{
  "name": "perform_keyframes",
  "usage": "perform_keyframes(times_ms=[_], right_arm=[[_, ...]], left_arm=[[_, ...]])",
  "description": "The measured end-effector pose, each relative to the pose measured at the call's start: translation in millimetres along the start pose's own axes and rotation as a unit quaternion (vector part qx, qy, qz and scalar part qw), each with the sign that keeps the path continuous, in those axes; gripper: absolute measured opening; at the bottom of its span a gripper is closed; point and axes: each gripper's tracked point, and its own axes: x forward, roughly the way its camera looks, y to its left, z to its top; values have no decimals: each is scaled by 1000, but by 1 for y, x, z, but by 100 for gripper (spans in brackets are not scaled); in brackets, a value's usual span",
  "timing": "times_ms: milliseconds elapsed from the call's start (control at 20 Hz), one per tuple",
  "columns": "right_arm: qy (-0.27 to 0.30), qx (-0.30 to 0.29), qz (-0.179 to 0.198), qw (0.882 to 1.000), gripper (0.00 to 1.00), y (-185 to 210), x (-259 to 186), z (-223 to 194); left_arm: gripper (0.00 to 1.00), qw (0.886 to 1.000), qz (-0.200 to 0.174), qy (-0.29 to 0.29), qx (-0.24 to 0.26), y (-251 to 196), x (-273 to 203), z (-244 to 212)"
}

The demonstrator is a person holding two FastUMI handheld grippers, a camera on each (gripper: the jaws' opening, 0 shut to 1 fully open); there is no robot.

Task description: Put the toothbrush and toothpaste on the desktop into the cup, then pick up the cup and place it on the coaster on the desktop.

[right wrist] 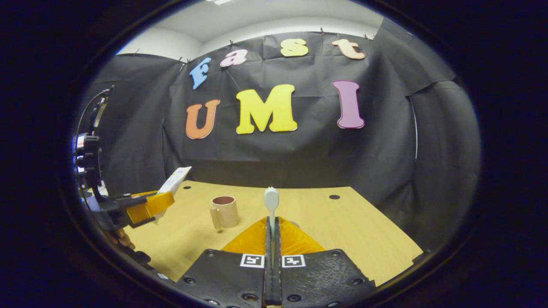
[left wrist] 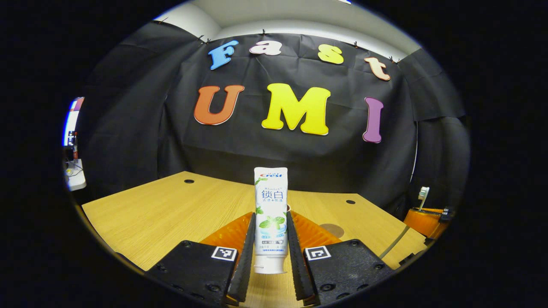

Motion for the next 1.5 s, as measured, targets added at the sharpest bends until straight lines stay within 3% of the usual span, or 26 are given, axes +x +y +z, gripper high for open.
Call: perform_keyframes(times_ms=[200,250,300,400,550,1500], right_arm=[[-2,2,0,1000,0,-5,-1,3],[-2,2,2,1000,0,-6,0,2],[-1,2,3,1000,0,-6,1,2],[2,4,4,1000,0,-9,3,1],[0,8,0,1000,0,-16,4,1],[11,13,10,1000,0,-17,8,1]], left_arm=[[43,999,-34,-17,-11,-14,65,30],[48,999,-33,-20,-14,-12,84,33],[43,999,-31,-23,-15,-9,103,34],[43,999,-32,-21,-8,-8,135,27],[43,998,-68,-7,9,-20,163,12],[49,999,-45,-9,19,-11,173,7]])
